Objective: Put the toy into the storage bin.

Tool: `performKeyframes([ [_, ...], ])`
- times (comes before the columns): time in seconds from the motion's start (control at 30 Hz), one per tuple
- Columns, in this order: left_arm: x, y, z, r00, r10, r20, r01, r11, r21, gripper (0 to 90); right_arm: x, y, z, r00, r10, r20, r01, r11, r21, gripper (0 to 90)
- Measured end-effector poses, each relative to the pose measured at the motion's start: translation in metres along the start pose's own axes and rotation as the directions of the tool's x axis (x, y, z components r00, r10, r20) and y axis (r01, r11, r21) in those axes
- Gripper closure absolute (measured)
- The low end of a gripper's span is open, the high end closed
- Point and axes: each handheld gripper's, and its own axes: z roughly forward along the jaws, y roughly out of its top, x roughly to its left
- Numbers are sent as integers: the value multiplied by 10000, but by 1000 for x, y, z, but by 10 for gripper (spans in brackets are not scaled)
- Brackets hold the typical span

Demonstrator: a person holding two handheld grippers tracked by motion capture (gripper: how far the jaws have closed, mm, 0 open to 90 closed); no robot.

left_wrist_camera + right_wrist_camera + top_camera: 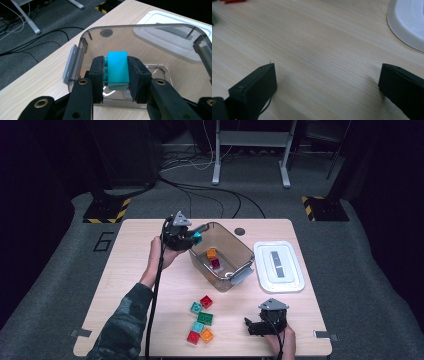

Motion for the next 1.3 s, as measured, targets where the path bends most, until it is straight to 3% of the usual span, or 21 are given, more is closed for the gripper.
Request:
performKeyframes([
  [0.77, 7, -9, 50, 9982, -596, -26, 596, 9939, 929, 665, 0, 0, 0, 10000, -30, 13, 30, 10000, 12, 8],
  [0.97, 7, -12, 49, 9958, -907, 139, 885, 9896, 1136, 477, 0, 0, 0, 10000, -78, -2, 78, 10000, 27, 9],
  [1.17, 2, -15, 29, 9977, -683, -48, 684, 9940, 849, 306, 0, 0, 0, 10000, -74, -2, 74, 10000, 24, 9],
  [1.3, 1, -21, 13, 9973, -725, -110, 730, 9952, 645, 238, 0, 0, 0, 10000, -70, -3, 70, 10000, 25, 9],
])
